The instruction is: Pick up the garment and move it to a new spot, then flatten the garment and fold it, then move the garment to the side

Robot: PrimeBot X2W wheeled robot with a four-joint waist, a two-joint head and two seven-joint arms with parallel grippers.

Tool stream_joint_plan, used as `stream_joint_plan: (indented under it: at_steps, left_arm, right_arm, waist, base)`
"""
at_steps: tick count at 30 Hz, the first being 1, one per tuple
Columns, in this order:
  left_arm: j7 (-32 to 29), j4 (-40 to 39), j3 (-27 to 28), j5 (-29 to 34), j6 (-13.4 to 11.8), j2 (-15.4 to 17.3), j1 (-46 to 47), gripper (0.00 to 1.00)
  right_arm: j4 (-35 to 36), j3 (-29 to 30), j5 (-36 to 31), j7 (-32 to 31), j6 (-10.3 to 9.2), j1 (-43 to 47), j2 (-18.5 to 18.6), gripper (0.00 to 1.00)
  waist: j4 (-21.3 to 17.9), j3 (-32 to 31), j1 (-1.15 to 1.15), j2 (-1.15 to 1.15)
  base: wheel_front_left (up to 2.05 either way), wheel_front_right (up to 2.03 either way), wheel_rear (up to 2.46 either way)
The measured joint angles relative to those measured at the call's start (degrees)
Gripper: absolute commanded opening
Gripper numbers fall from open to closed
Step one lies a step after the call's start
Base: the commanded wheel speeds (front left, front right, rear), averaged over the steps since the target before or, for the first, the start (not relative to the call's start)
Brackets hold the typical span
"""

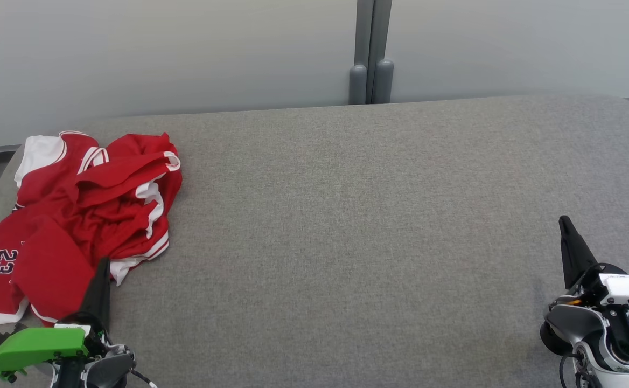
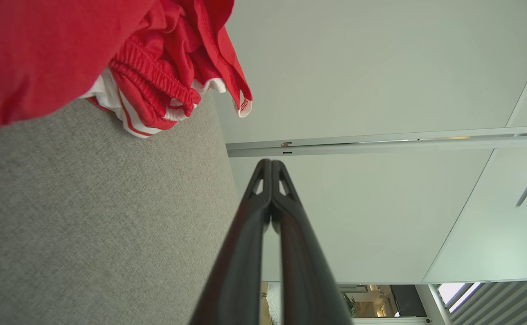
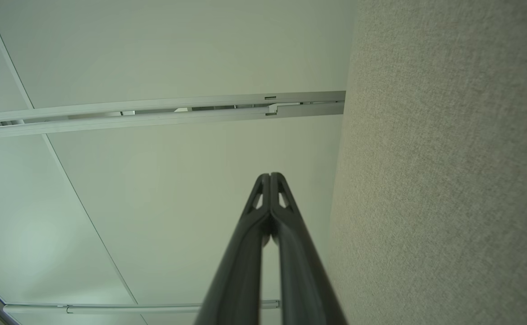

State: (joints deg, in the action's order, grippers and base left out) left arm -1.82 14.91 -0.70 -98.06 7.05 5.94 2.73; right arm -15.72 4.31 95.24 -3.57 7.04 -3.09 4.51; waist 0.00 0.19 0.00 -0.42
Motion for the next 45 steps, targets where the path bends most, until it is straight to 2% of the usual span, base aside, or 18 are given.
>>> stream_joint_plan:
  at_steps: [45]
  left_arm:
    - [-0.2,0.0,0.4,0.6,0.0,-0.3,0.0,0.0]
  right_arm:
    - [0.0,0.3,0.0,0.0,0.0,0.0,-0.3,0.0]
  waist:
    - [0.0,0.0,0.0,0.0]
  base:
    - [0.0,0.0,0.0]
